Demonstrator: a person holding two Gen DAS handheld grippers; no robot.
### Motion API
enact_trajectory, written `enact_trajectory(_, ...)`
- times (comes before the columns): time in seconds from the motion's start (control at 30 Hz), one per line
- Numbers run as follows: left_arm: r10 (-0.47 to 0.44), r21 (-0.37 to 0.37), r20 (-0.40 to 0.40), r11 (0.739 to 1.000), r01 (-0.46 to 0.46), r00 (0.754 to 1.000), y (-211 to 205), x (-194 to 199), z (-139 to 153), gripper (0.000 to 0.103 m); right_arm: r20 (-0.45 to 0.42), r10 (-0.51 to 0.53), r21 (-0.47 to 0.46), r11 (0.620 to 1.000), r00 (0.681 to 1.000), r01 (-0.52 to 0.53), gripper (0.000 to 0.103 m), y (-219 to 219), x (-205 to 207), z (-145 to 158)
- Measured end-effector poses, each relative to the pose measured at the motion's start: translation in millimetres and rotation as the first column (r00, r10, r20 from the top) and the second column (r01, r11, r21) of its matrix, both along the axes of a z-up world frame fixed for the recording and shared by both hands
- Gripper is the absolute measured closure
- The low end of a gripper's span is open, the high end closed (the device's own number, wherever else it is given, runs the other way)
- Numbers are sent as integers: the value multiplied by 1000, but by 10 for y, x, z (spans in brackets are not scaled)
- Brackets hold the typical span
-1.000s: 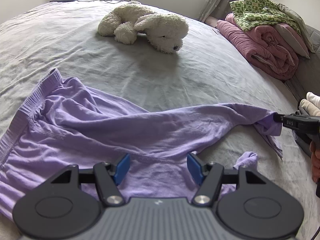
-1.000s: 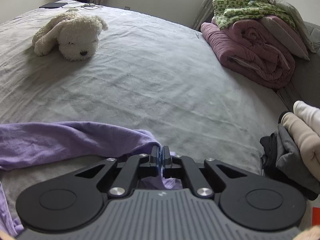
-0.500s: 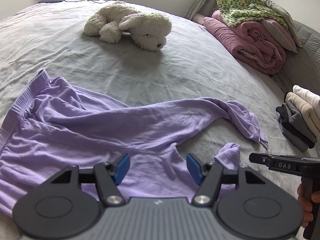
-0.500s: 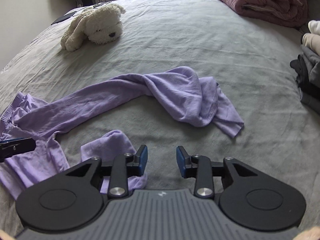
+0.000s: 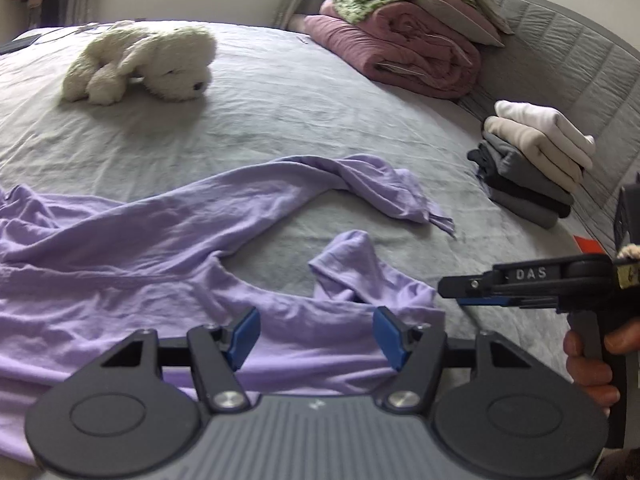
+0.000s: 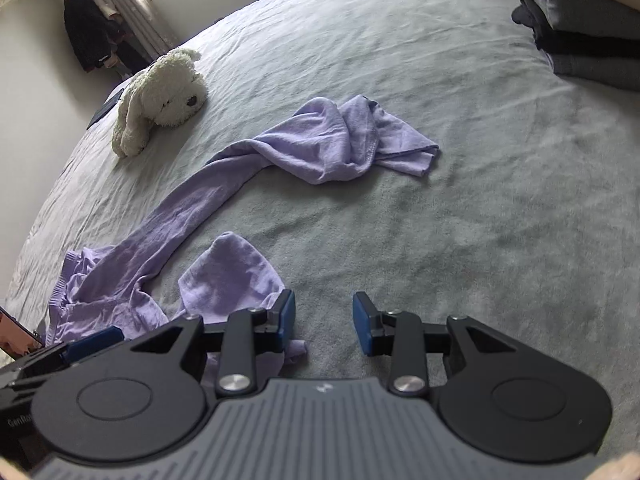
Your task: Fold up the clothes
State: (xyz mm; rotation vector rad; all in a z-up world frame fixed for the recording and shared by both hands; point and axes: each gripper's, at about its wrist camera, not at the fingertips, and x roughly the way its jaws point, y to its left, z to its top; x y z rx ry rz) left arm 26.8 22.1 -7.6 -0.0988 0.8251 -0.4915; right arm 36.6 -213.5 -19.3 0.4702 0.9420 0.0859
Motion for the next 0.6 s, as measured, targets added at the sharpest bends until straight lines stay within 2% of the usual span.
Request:
enact_trajectory(0.13, -86, 8, 41, 996, 85, 995, -205, -86, -54, 40, -29, 51, 127, 991, 998, -47, 67, 36, 52, -39)
enact_trajectory(0.27, -136, 22, 74, 991, 135, 988, -348, -150, -88, 40, -30, 107, 252, 963, 994, -96, 67, 102, 114, -93)
enact_trajectory(0.37, -140, 16, 84, 990, 139, 987, -385, -166, -96, 47, -13, 126, 319, 941, 992, -116, 67, 147, 167, -108)
enact_trajectory(0.5, -108, 30, 84, 994, 106, 991, -408, -169, -129, 74, 14, 114, 397, 911, 993, -110, 67, 142, 177, -96)
enact_trajectory(0.53, -93, 35, 79, 995, 90, 992, -405, -160, -142, 85, 17, 112, 406, 907, 994, -109, 67, 145, 175, -86)
enact_trajectory(0.6, -53, 43, 71, 998, 50, 996, -385, -137, -166, 96, 34, 109, 388, 914, 993, -114, 67, 157, 161, -36)
